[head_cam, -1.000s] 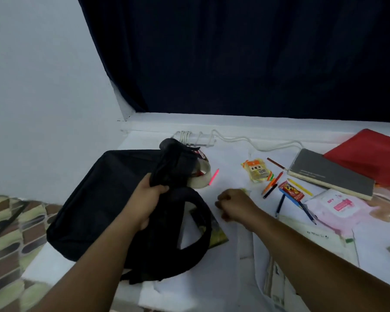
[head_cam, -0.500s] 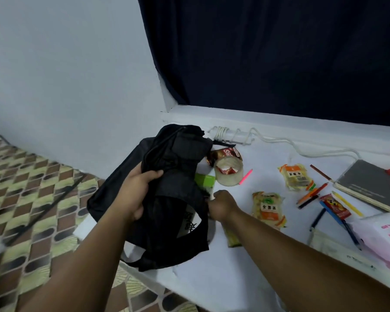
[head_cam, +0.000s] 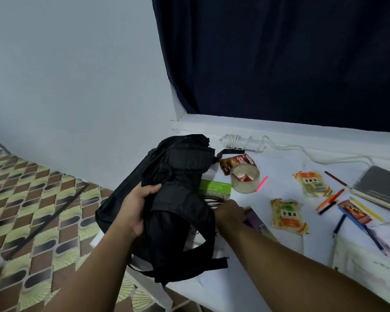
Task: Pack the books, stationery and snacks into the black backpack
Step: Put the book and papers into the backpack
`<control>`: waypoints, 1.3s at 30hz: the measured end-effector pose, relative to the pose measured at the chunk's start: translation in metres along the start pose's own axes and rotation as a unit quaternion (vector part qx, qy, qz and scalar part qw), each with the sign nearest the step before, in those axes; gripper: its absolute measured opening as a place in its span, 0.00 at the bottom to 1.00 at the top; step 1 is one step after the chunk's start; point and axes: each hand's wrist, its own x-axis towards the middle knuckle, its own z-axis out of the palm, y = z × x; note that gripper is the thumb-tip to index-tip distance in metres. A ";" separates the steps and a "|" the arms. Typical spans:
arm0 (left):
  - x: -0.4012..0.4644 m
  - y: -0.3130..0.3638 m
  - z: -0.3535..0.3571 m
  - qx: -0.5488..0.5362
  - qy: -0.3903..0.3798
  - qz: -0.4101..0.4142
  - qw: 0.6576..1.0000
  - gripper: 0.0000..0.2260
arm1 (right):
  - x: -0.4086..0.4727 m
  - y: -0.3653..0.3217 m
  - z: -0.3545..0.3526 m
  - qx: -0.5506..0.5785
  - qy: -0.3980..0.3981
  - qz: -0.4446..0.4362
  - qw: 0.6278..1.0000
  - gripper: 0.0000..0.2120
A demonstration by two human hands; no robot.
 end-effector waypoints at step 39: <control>0.008 -0.147 0.132 0.545 -0.124 0.074 0.826 0.20 | -0.012 0.128 -0.308 0.488 0.036 -0.185 0.852 0.26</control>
